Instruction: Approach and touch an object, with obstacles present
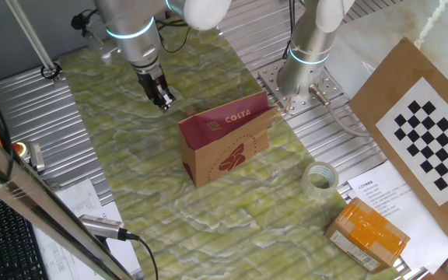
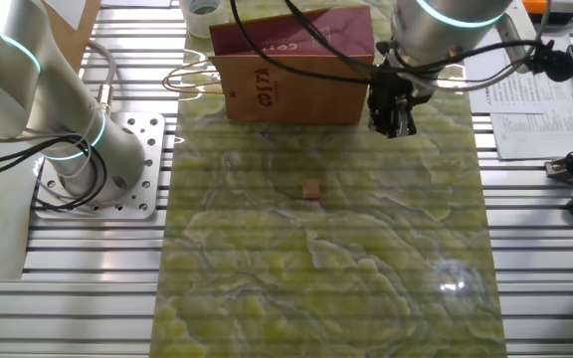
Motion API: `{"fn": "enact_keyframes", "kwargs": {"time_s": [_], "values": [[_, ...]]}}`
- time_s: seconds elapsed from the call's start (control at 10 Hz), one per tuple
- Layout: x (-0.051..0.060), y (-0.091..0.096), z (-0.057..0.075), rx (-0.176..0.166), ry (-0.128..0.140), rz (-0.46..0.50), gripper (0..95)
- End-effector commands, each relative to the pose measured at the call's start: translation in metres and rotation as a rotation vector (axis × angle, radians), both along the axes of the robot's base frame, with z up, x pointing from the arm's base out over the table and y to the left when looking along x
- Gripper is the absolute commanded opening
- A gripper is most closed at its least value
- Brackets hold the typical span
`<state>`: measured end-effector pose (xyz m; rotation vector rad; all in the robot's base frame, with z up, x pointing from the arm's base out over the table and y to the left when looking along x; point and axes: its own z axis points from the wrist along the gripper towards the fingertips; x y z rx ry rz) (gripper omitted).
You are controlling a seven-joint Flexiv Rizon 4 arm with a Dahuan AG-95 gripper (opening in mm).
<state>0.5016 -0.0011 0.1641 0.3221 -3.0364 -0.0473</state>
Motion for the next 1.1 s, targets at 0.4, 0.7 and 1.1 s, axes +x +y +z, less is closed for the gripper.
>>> {"fn": "enact_keyframes", "kwargs": {"time_s": [0.4,0.7,1.1], "values": [[0.0,-0.001,0.0,-0.031,-0.005,0.046,0.0],[0.004,-0.001,0.0,-0.051,-0.004,0.08,0.0],[0.023,0.0,0.0,-0.054,-0.017,0.085,0.0]]}}
